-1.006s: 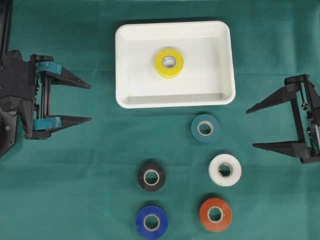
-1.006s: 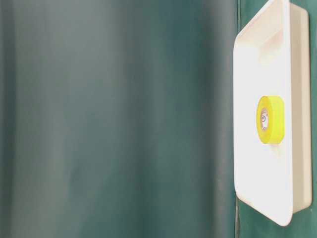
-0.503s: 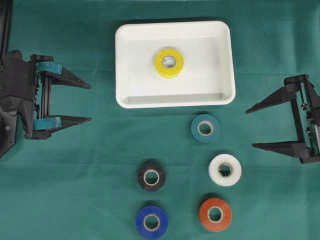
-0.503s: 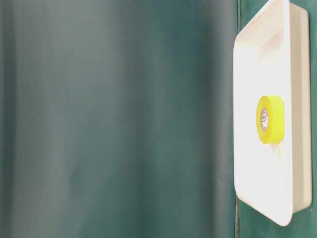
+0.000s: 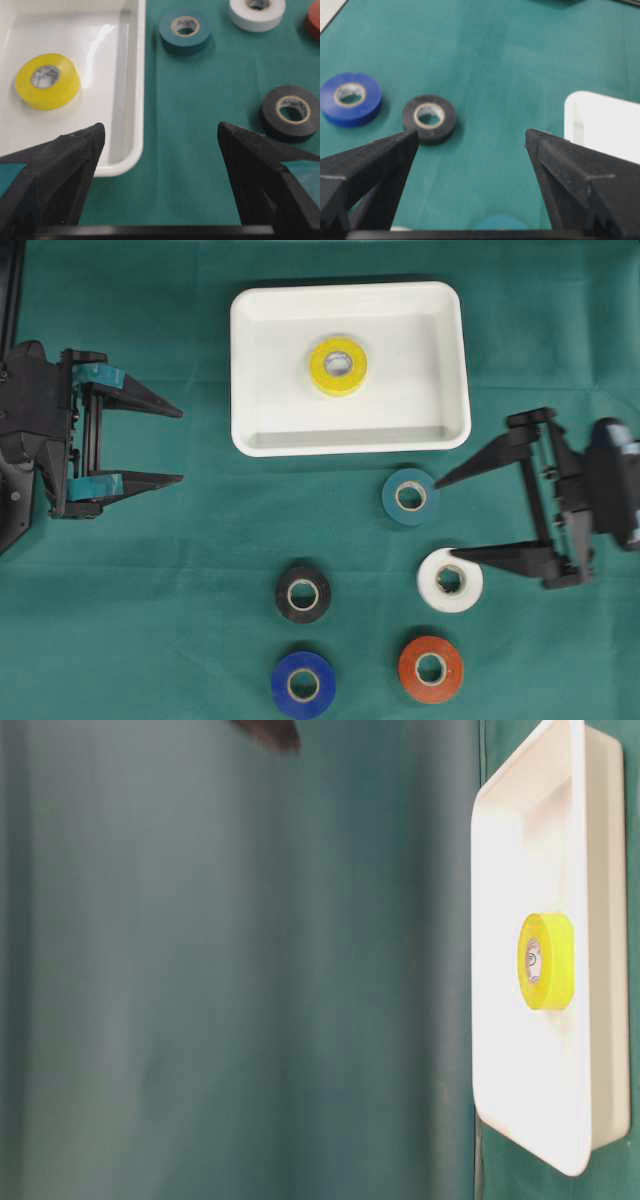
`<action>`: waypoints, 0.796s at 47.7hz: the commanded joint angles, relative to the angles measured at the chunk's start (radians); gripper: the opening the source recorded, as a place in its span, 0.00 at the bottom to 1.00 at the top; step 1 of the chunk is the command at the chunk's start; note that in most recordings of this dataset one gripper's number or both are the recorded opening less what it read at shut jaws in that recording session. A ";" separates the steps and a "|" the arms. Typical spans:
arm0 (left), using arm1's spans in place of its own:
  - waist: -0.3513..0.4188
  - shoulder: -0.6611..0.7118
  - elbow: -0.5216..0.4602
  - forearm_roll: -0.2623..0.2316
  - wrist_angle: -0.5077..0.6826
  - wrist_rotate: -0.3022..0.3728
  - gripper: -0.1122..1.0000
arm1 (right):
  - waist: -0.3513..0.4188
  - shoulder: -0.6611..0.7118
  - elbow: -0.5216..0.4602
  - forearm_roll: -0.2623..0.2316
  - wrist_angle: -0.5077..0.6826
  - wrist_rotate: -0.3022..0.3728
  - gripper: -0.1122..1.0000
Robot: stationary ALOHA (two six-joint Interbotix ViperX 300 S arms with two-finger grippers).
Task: Pick up the tape from a random location and place it into the white case.
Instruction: 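Move the right gripper over the black tape roll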
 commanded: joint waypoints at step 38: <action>-0.002 0.008 -0.020 -0.002 -0.021 0.000 0.91 | 0.014 0.497 -0.529 0.002 0.061 0.003 0.93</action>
